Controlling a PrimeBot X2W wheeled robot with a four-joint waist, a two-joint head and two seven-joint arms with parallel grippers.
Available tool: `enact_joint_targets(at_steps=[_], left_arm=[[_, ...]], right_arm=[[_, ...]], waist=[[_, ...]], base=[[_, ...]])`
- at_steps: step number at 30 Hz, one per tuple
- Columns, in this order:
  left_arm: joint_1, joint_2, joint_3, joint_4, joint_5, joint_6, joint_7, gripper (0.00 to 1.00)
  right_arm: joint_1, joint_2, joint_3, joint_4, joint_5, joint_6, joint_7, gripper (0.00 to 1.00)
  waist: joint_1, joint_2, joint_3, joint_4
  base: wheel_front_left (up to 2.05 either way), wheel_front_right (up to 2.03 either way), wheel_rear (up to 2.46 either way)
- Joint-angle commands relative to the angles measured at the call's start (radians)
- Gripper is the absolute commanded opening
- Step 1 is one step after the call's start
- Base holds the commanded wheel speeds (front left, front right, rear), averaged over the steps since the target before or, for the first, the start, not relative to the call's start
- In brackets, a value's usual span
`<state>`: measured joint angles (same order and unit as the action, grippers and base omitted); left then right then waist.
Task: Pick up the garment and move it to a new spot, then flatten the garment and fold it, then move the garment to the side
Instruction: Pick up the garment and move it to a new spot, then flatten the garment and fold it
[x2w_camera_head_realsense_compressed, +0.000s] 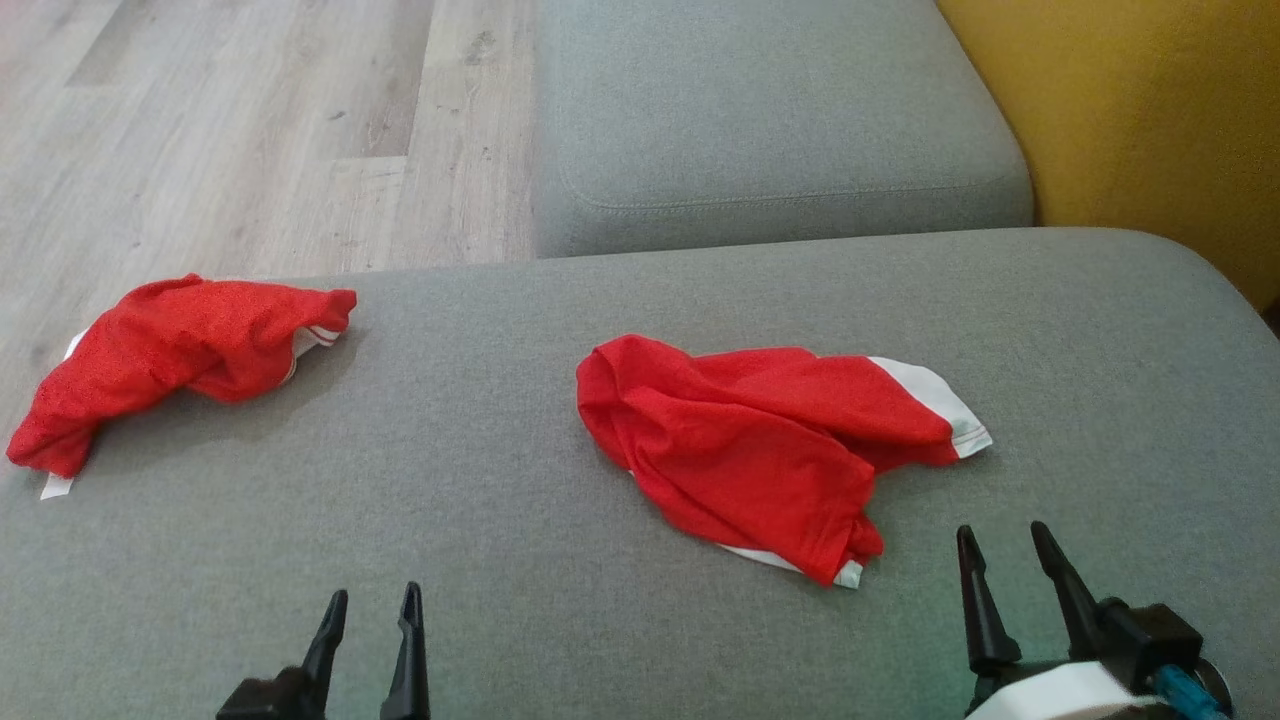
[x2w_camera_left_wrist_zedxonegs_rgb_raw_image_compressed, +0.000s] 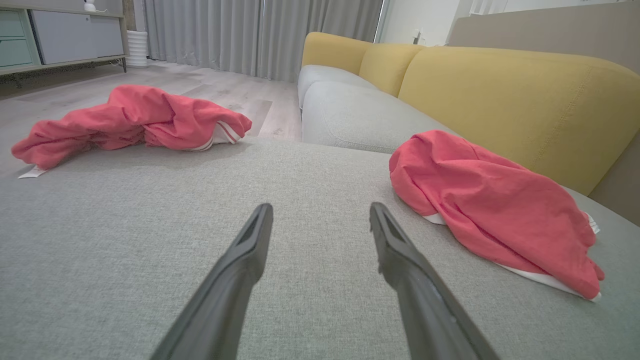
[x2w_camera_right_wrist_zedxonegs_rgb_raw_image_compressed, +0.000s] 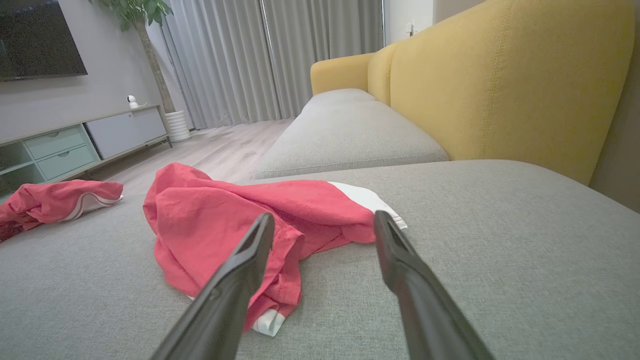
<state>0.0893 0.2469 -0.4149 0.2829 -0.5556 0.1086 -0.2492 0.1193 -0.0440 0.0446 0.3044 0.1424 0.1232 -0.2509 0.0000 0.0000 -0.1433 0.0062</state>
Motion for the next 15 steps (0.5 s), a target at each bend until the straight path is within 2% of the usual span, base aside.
enact_joint_targets(at_steps=[1, 15], left_arm=[[-0.031, 0.019, 0.042, -0.035, -0.005, 0.005, -0.009, 1.0], [-0.037, 0.02, 0.028, -0.053, -0.003, 0.017, -0.003, 1.0]], right_arm=[[-0.027, -0.006, 0.025, -0.024, 0.006, 0.008, -0.011, 1.0], [-0.039, -0.006, 0.014, -0.006, -0.009, 0.008, -0.011, 1.0]], waist=[[0.0, 0.0, 0.001, -0.001], [0.0, 0.0, 0.021, 0.02]], base=[[0.0, 0.0, 0.0], [0.0, 0.0, 0.0]])
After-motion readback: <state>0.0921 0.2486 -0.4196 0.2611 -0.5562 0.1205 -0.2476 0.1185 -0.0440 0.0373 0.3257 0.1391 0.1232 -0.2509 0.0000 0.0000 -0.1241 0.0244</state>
